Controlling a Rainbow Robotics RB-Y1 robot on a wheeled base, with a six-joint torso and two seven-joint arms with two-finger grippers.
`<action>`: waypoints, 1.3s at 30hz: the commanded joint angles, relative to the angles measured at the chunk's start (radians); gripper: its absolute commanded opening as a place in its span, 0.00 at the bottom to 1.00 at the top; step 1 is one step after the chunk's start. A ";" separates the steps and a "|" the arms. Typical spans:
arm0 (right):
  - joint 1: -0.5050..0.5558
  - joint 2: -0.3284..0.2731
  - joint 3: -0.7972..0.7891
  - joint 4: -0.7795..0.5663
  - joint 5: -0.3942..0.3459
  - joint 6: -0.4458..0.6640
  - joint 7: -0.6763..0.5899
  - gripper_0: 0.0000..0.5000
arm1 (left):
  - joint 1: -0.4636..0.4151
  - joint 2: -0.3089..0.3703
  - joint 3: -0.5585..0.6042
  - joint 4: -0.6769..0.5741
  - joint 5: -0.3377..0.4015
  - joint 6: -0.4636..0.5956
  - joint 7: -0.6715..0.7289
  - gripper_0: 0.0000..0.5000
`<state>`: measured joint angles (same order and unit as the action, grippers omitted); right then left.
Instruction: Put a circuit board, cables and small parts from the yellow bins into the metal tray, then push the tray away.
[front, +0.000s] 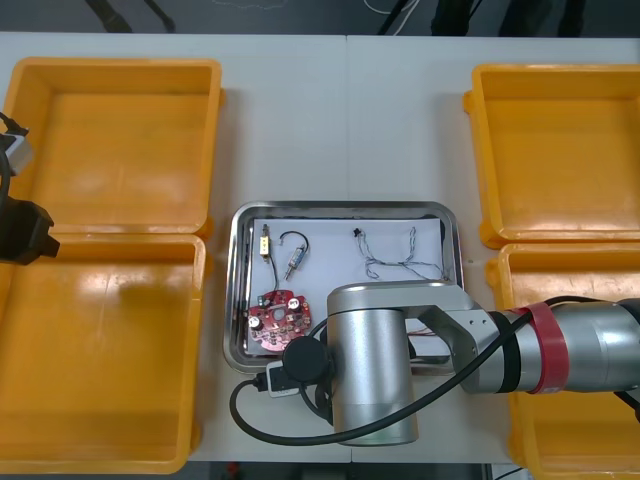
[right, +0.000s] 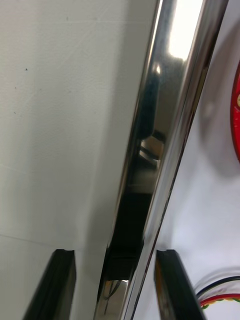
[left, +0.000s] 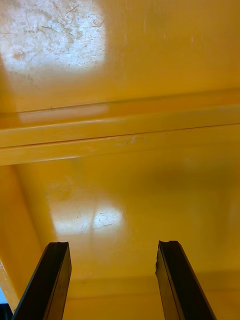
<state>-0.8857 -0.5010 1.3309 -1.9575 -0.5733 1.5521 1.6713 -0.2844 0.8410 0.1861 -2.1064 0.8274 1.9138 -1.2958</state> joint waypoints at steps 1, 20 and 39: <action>0.010 0.027 0.017 -0.012 0.007 -0.009 -0.048 0.71 | 0.016 0.043 0.027 -0.032 -0.001 0.006 0.024 1.00; 0.007 0.027 0.017 -0.058 0.003 0.005 -0.061 0.05 | 0.016 0.043 0.027 -0.032 -0.001 0.006 0.024 1.00; -0.090 -0.007 0.014 -0.046 0.001 -0.006 -0.070 0.00 | 0.016 0.043 0.027 -0.032 -0.001 0.006 0.024 1.00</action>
<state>-0.9184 -0.4987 1.3331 -1.9775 -0.5680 1.5532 1.6338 -0.2844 0.8410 0.1862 -2.1065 0.8274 1.9138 -1.2958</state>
